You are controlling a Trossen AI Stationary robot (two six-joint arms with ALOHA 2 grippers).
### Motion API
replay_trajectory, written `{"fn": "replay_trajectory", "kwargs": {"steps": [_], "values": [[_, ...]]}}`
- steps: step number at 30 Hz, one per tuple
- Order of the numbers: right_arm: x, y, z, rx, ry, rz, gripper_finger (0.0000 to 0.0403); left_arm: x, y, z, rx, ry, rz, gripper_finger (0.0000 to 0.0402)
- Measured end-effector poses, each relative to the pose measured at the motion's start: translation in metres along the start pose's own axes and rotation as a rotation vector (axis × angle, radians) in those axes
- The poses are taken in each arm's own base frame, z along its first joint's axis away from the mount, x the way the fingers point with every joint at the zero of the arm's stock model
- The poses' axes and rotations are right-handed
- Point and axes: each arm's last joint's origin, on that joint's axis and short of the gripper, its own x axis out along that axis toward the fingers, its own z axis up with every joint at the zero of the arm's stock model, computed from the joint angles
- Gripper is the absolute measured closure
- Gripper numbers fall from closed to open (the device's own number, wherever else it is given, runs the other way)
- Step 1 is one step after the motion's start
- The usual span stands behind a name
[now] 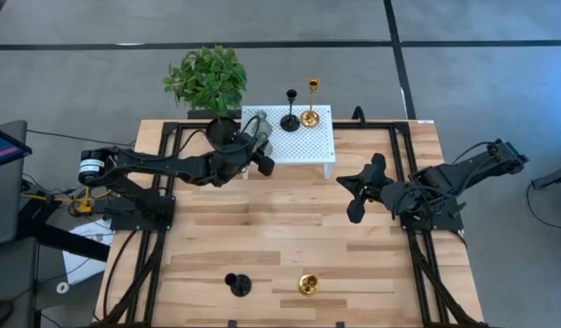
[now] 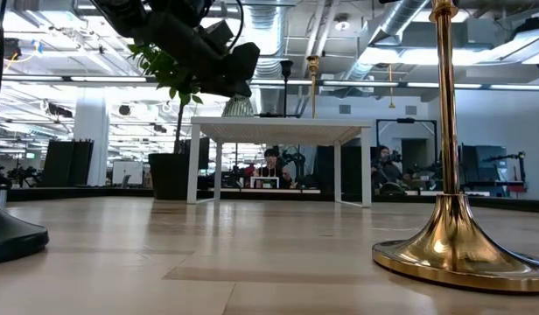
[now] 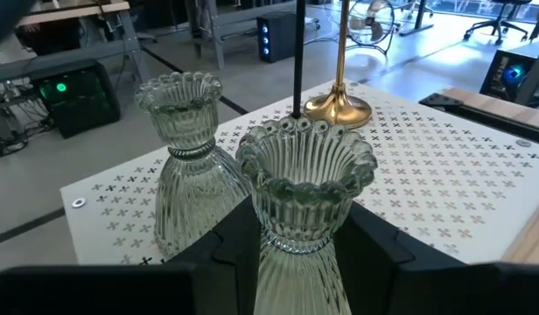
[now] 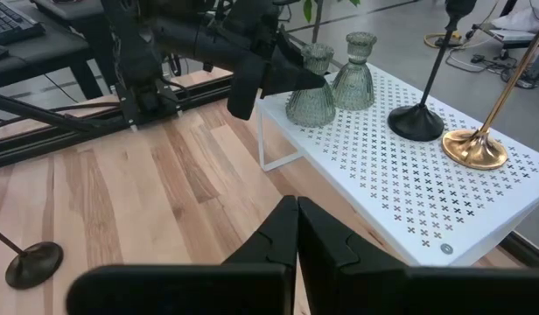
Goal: Pick & Place candle stick holders
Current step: Put the green glass candle holder on the shelf aligned with the other green glass candle holder
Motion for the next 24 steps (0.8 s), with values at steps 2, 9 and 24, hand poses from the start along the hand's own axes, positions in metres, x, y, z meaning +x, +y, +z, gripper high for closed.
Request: {"fn": "replay_trajectory", "kwargs": {"steps": [2,9,24], "values": [[0.0000,0.0000,0.0000,0.000,0.000,0.000,0.0403,0.0000,0.0000,0.0000,0.000,0.000,0.000,0.0287],[0.0000,0.0000,0.0000,0.000,0.000,0.000,0.0403,0.0026,0.0041,-0.0013,0.013,0.002,0.053,0.0235],[0.0000,0.0002,0.0001,0.002,0.000,0.004,0.0403,0.0023,0.0035,-0.0021,0.014,0.005,0.052,0.0209]]}}
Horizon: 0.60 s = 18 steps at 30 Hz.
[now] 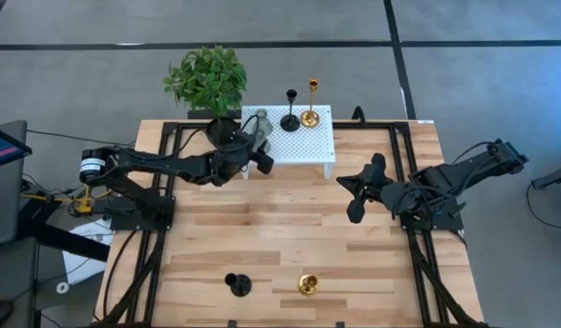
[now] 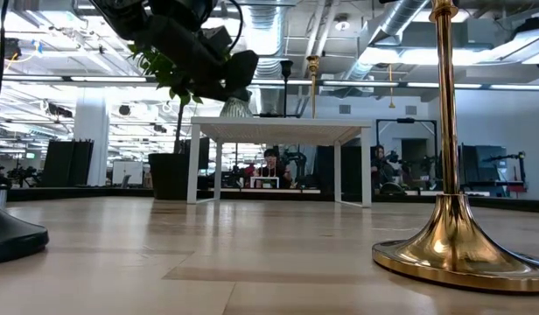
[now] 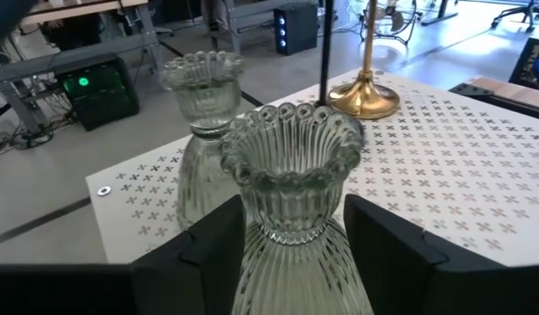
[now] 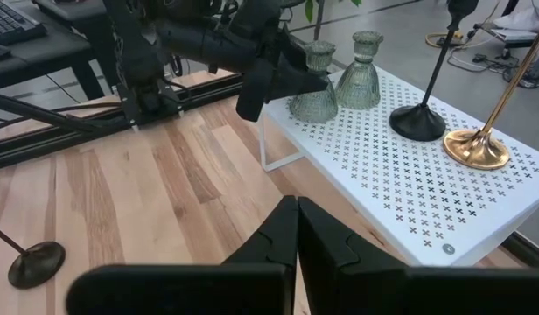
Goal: Pick & Place candle stick holders
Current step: Put the green glass candle holder on the shelf aligned with the other green glass candle holder, then put the black candle holder on the shelf aligned with the other black candle holder
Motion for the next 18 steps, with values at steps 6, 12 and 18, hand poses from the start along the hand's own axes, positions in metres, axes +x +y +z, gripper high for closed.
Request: {"fn": "replay_trajectory", "kwargs": {"steps": [6,12,18], "values": [[-0.0001,-0.0001,0.0000,0.000,0.000,0.000,0.0403,-0.0018,-0.0022,0.0003,-0.003,-0.004,-0.011,0.0208],[0.0000,0.0000,0.0000,0.000,0.000,0.000,0.0403,-0.0009,-0.0011,0.0005,0.031,-0.004,-0.006,0.0202],[0.0000,0.0000,0.0000,0.000,0.000,0.000,0.0403,-0.0007,-0.0009,0.0005,0.039,-0.004,-0.004,0.0144]]}}
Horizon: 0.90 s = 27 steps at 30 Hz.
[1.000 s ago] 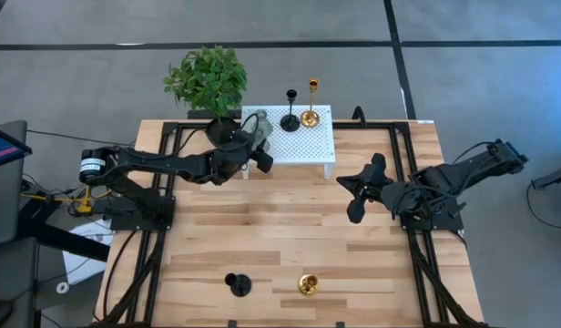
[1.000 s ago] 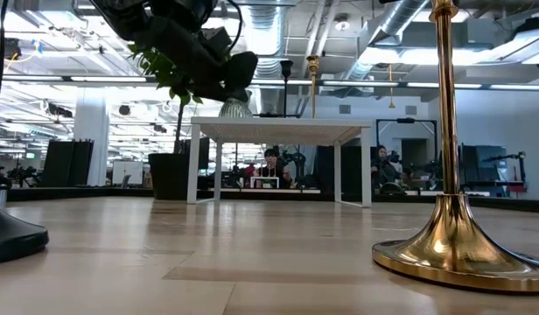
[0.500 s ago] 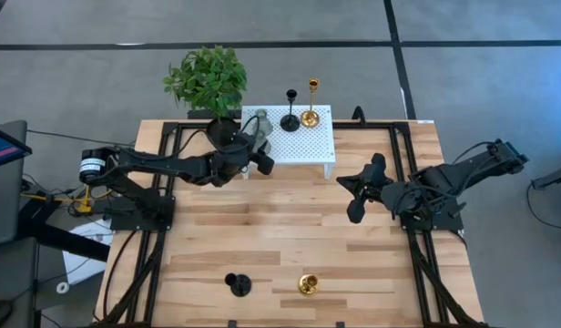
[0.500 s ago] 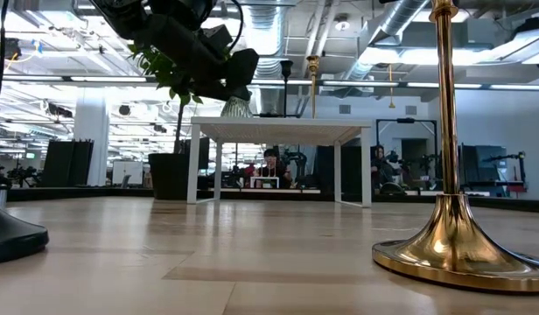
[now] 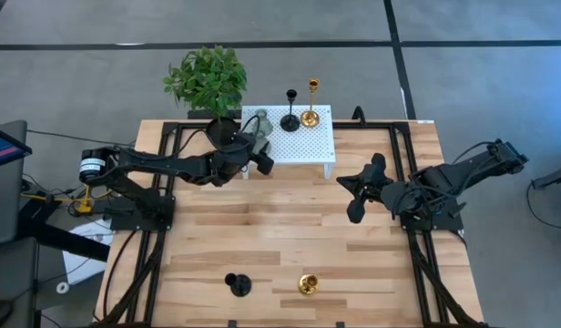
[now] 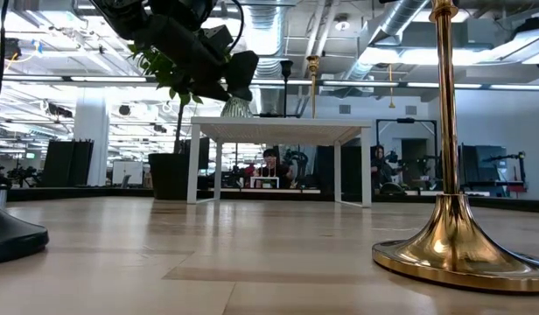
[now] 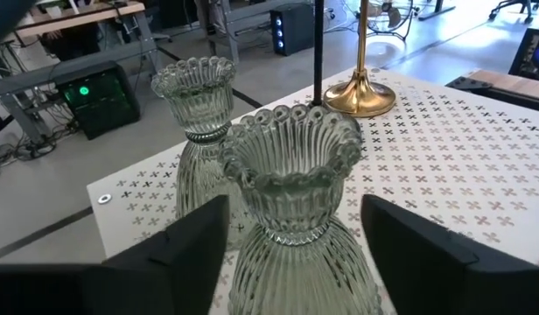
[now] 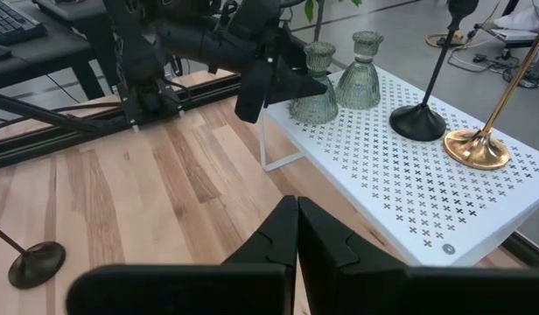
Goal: Pick & Place candle stick holders
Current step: Put the black candle holder on the shelf aligned with the other black candle holder
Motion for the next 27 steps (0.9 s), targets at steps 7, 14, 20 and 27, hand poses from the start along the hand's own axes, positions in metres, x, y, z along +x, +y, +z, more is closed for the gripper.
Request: {"fn": "replay_trajectory", "kwargs": {"steps": [7,14,20,27], "values": [[0.000,0.000,0.000,-0.001,0.001,-0.001,0.0403,-0.002,0.000,0.002,-0.003,-0.006,-0.003,0.0077],[0.000,0.000,0.000,-0.002,0.002,-0.001,0.0403,-0.027,0.004,0.022,0.021,-0.071,-0.057,0.0066],[0.000,0.000,-0.001,-0.004,0.006,0.005,0.0403,-0.072,0.002,0.041,-0.036,-0.138,-0.211,0.0066],[0.000,0.002,-0.002,-0.007,0.056,0.093,0.0403,-0.124,0.004,0.039,0.064,-0.078,-0.417,0.0091]]}}
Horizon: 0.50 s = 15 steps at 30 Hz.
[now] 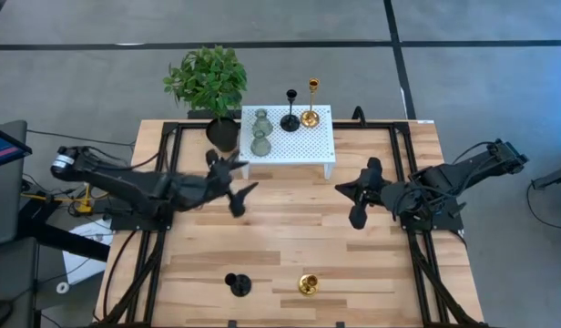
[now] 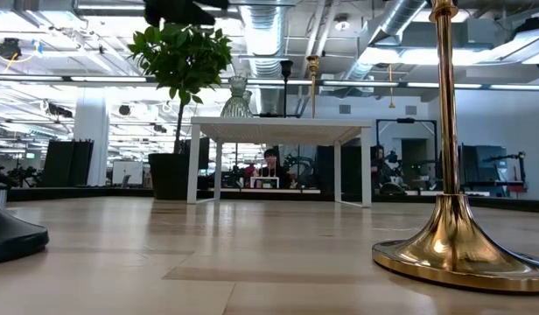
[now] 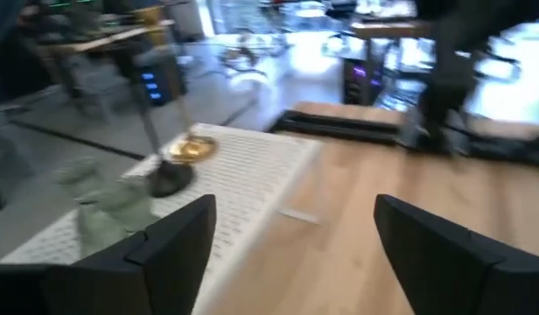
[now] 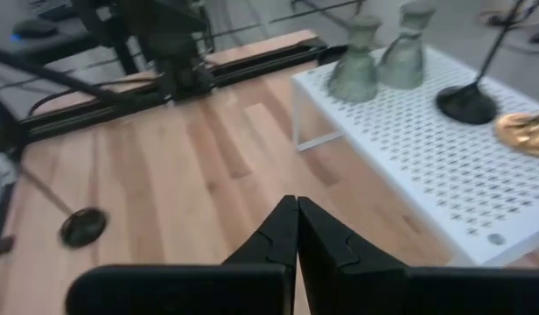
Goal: Pick & Place candle stick holders
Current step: Put the black candle holder on the shelf aligned with the other black candle holder
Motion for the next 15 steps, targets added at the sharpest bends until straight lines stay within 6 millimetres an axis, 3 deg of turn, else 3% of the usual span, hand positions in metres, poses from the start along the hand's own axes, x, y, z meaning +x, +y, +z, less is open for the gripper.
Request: {"fn": "replay_trajectory", "kwargs": {"steps": [5,15], "values": [[0.000,0.002,-0.003,-0.014,0.060,0.073,0.0403,-0.023,-0.014,-0.002,0.027,0.019,-0.133,0.0136],[-0.003,0.009,-0.007,0.069,0.147,0.233,0.0403,-0.044,-0.033,-0.003,0.007,0.018,-0.278,0.0253]]}}
